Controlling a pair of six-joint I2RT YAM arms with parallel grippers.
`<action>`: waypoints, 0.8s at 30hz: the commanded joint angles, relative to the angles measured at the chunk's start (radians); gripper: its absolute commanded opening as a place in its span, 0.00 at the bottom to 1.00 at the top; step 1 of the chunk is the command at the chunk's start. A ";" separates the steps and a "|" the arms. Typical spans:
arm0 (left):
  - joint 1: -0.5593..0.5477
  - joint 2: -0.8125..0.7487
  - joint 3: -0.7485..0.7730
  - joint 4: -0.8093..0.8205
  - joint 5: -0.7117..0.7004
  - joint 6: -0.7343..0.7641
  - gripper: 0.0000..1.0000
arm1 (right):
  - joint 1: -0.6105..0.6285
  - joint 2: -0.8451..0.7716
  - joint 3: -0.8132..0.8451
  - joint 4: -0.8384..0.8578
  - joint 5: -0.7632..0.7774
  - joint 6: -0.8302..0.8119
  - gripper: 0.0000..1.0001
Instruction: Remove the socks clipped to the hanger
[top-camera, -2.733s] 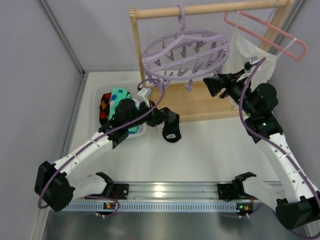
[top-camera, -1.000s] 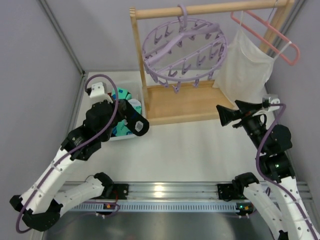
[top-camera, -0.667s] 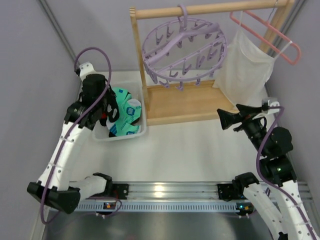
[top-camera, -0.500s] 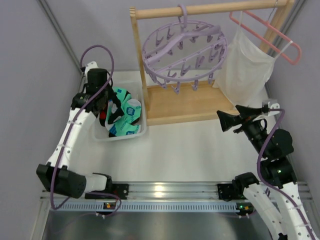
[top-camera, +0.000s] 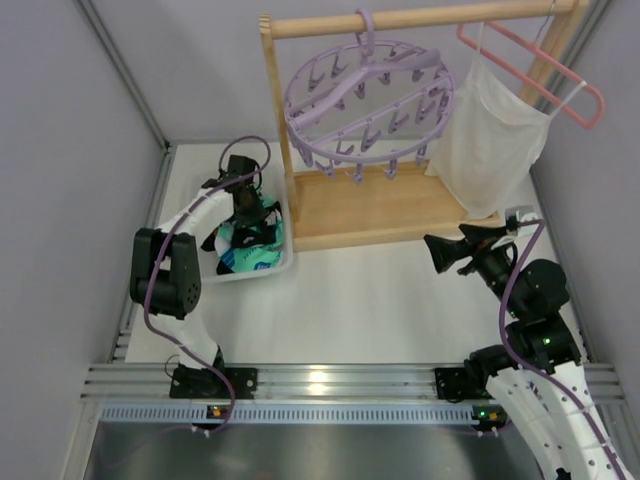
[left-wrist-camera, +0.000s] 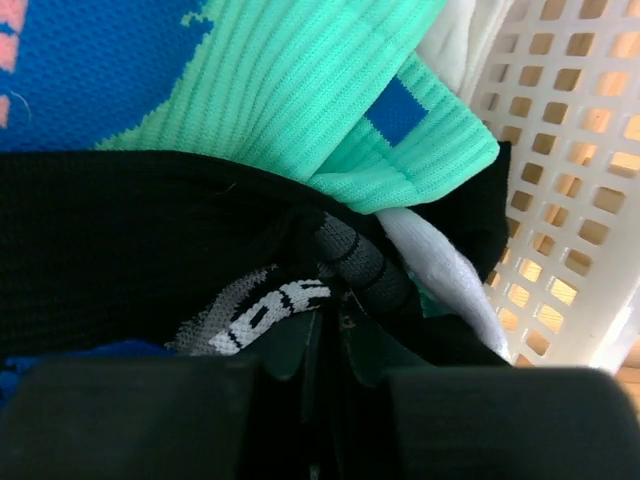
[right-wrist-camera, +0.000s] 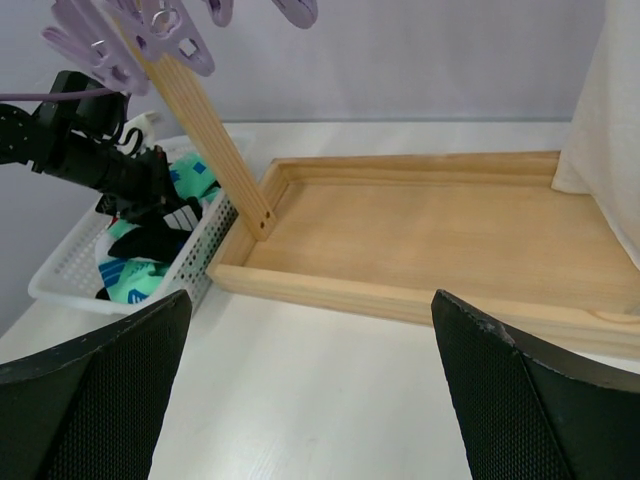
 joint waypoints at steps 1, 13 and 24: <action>0.008 -0.051 -0.027 0.048 0.009 -0.028 0.14 | -0.015 -0.016 0.002 0.014 -0.003 -0.007 0.99; 0.006 -0.412 -0.030 -0.001 -0.043 0.048 0.88 | -0.016 -0.031 0.017 -0.006 0.014 -0.009 0.99; 0.008 -0.732 -0.059 -0.154 -0.088 0.196 0.98 | -0.015 -0.068 0.118 -0.216 0.190 -0.099 0.99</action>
